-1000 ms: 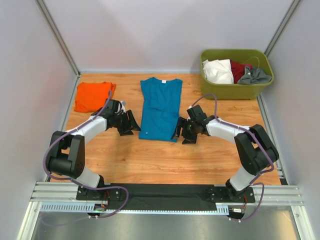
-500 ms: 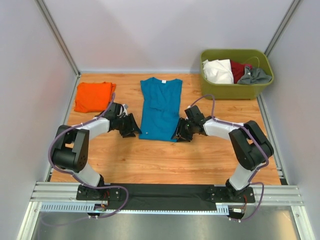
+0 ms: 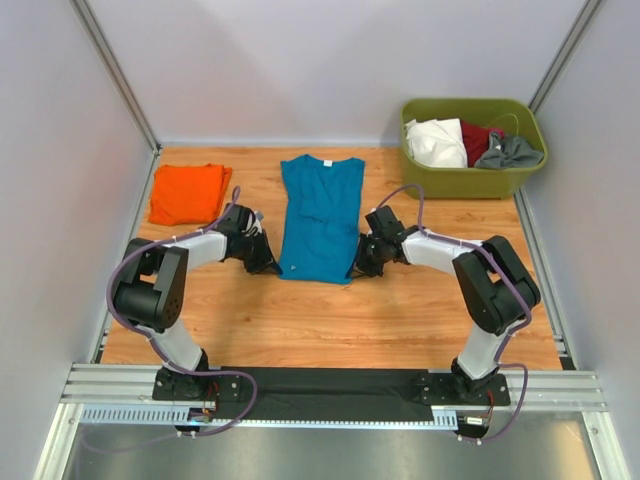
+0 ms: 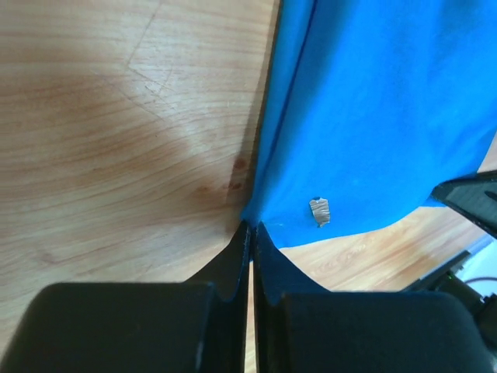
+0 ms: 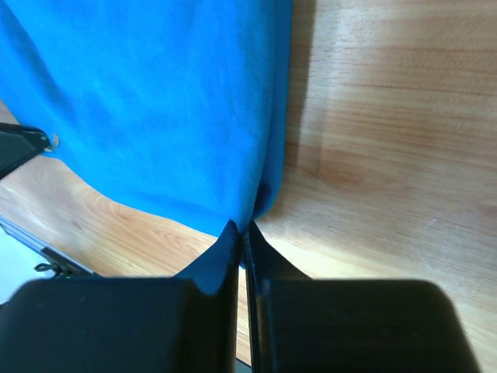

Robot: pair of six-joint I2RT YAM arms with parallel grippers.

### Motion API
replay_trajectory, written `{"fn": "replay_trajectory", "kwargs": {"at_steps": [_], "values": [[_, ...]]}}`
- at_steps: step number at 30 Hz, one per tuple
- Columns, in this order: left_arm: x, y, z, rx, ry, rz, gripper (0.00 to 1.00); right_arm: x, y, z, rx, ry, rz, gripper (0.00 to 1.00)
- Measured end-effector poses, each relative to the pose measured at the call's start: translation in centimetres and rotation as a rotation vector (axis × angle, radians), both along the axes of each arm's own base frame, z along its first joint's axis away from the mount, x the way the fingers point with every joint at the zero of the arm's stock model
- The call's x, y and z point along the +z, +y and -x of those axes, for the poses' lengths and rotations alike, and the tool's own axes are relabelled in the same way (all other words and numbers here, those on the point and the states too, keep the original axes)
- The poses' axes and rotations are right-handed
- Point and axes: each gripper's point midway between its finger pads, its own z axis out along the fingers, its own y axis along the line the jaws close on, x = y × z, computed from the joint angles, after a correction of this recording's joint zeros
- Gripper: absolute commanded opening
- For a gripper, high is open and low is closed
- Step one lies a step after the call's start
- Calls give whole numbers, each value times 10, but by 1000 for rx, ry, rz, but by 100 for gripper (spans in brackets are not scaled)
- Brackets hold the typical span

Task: Fold and stack the t-shirts
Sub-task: Fold the tshirt

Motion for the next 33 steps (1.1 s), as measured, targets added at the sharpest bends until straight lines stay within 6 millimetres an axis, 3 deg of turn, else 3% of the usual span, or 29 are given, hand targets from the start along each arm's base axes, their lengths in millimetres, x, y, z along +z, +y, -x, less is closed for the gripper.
{"fn": "replay_trajectory", "kwargs": {"at_steps": [4, 8, 15, 20, 23, 27, 30, 33], "values": [[6, 4, 3, 10, -3, -35, 0, -1, -6, 6, 28, 9, 37, 0], [31, 5, 19, 1, -38, -72, 0, 6, -11, 22, 58, 18, 44, 0], [65, 14, 73, -54, -15, -186, 0, 30, 1, 74, 177, 46, 48, 0], [101, 28, 103, -47, -11, -220, 0, 64, 3, 106, 226, 51, 50, 0], [133, 30, 105, -21, -44, -210, 0, 99, 3, 98, 204, -1, 45, 0], [166, 32, 86, 25, -93, -237, 0, 141, 6, 72, 165, -96, 44, 0], [183, 31, 58, 65, -113, -253, 0, 152, 4, 46, 128, -120, 65, 0], [186, 32, 29, 107, -110, -272, 0, 148, 5, 18, 102, -119, 90, 0]]}}
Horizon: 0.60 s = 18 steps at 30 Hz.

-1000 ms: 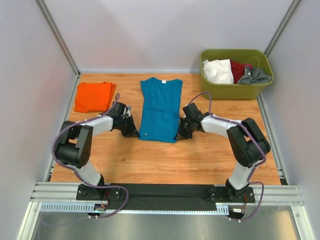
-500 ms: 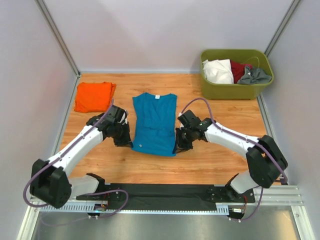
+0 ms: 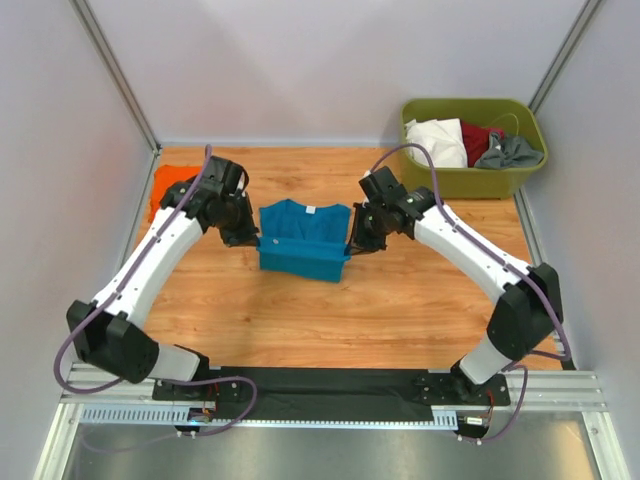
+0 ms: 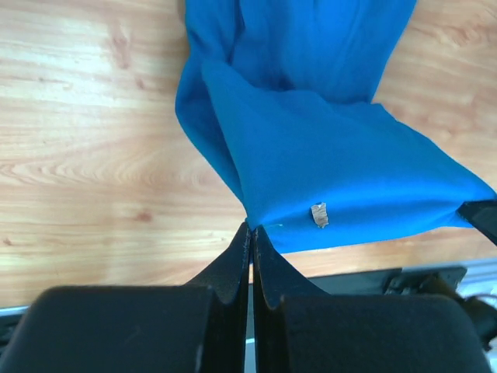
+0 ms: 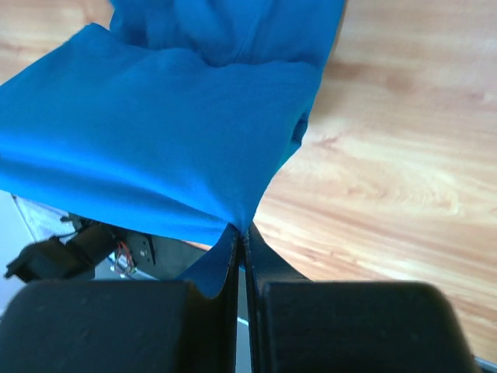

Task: Fold and stack the t-shirts
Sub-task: Fold the tshirt

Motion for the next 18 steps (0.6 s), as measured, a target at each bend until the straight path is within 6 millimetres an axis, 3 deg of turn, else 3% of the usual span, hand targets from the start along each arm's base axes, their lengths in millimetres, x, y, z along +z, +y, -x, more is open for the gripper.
{"fn": "replay_trajectory", "kwargs": {"at_steps": [10, 18], "values": [[-17, 0, -62, 66, 39, -35, 0, -9, -3, -79, -55, 1, 9, 0], [-38, 2, -103, 100, 80, -44, 0, -33, 0, -104, -64, 63, 3, 0]]}}
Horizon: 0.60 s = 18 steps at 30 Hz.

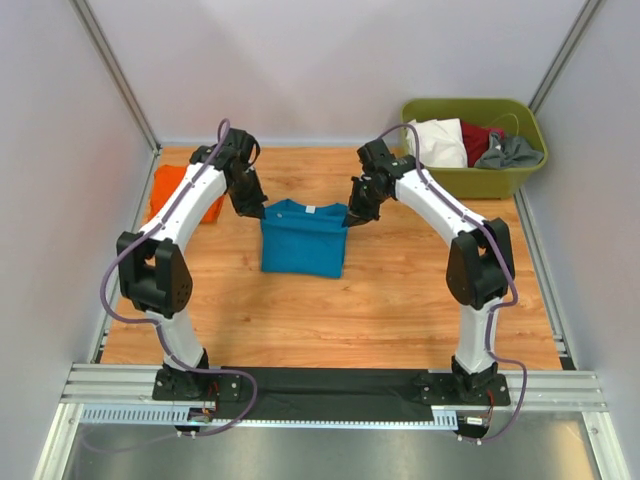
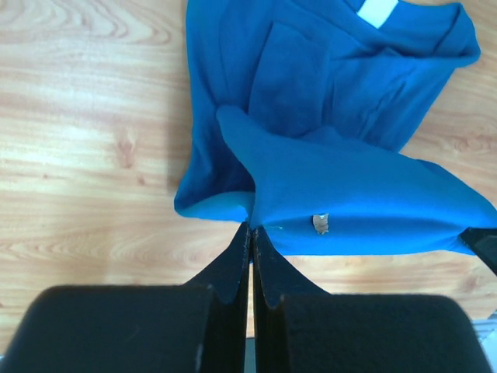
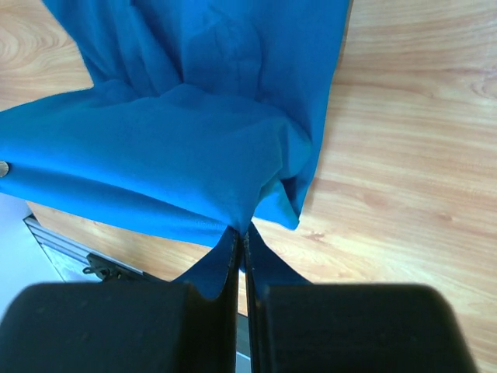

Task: Fold and stack the t-shirts
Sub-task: Fold the tshirt

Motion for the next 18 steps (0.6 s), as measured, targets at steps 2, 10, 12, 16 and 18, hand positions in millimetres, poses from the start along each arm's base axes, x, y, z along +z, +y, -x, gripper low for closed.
{"fn": "replay_trajectory", "kwargs": {"at_steps": [2, 10, 12, 16, 18], "values": [[-8, 0, -8, 6, 14, -3, 0, -8, 0, -6, -5, 20, 4, 0], [-41, -6, -48, 16, 47, -3, 0, -35, -8, -45, -54, 63, -8, 2], [-51, -6, -59, 22, 49, -2, 0, -41, -8, -57, -64, 65, -17, 11], [-65, 0, -77, 32, 53, -15, 24, -55, -9, -80, -82, 65, -24, 34], [-69, 4, -89, 32, 43, -17, 55, -61, -10, -90, -92, 66, -26, 46]]}}
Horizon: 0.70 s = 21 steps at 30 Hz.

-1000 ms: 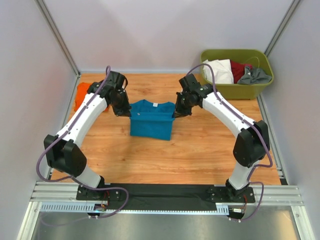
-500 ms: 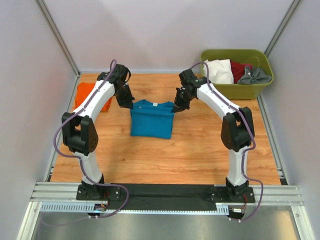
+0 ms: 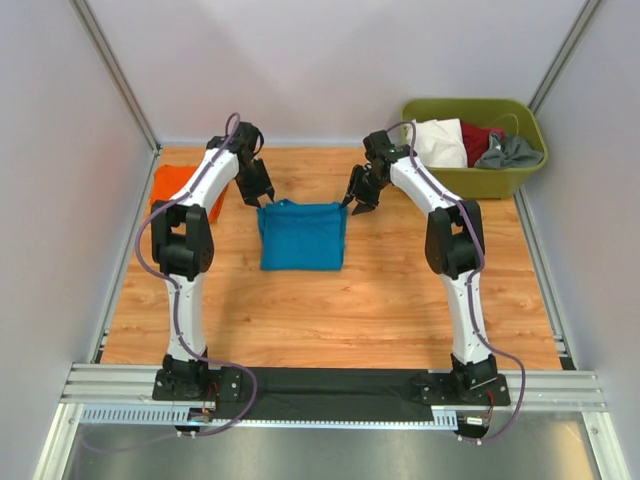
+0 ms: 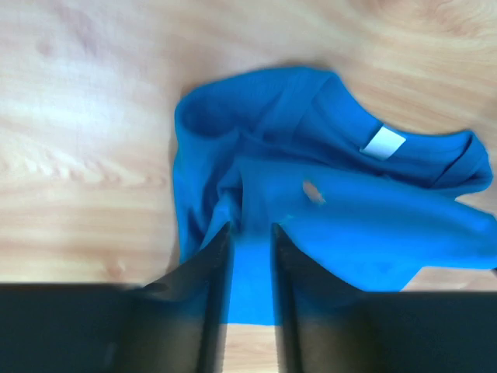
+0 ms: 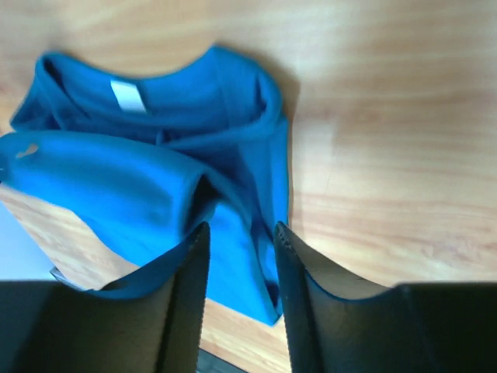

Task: Fold and stack the t-shirts
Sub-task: Fold the tshirt

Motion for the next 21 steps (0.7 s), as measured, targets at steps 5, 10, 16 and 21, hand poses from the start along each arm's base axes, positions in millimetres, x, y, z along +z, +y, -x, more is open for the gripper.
{"fn": "replay_trajectory", "kwargs": {"at_steps": [5, 10, 16, 21], "values": [[17, 3, -33, -20, -92, 23, 76, 1, -10, -20, -27, -21, -20, 56], [64, -3, -43, -66, -239, 72, 80, 34, -13, -35, -34, -126, -100, 64], [88, -40, 1, -144, -325, 323, 66, 80, 16, -1, 25, -248, -257, 35], [55, -69, -7, -165, -335, 436, 0, 83, 57, 0, 78, -310, -321, 1]]}}
